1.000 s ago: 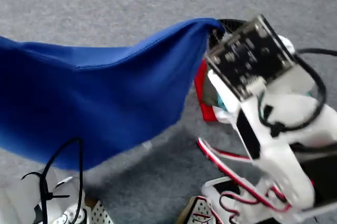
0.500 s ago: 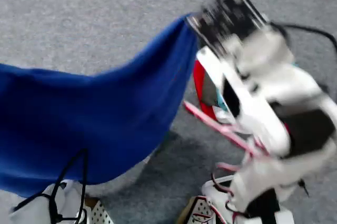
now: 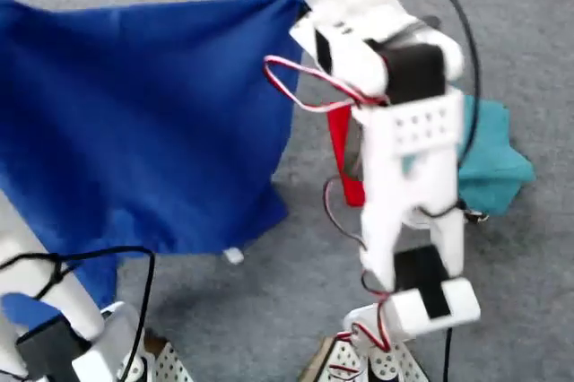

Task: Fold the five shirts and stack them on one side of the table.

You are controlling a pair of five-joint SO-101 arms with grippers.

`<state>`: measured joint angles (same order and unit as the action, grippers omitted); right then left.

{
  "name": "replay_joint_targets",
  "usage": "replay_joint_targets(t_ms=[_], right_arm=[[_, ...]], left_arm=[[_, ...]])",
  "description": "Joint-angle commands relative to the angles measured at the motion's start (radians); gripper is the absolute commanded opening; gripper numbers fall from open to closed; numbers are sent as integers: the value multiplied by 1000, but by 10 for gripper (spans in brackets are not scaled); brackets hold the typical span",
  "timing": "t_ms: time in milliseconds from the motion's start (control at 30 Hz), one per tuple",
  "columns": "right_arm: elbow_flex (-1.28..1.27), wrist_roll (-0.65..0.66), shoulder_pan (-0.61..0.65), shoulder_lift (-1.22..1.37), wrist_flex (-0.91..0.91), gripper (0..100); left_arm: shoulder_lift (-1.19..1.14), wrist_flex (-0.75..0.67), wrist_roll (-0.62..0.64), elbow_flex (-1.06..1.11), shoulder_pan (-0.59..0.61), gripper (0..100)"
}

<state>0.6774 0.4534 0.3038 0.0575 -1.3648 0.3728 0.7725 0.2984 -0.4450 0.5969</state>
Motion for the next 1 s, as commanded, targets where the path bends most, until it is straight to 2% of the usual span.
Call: replay_joint_targets(t_ms=[0,133,400,567,733,967], right_arm=[[7,26,-12,90,117,2],[7,29,-12,205,256,2],[8,29,47,332,347,2],[5,34,77,361,334,2],[5,133,125,360,181,2],[-8,230,159,337,-20,2]], left_arm=[[-1,-221,-9,161,0,19],[-104,-288,-97,187,0,19],[-366,-250,-203,55,3,19],[-398,-80,-250,21,6,19],[-395,92,-256,6,34,19],[-306,436,-278,-14,71,19]])
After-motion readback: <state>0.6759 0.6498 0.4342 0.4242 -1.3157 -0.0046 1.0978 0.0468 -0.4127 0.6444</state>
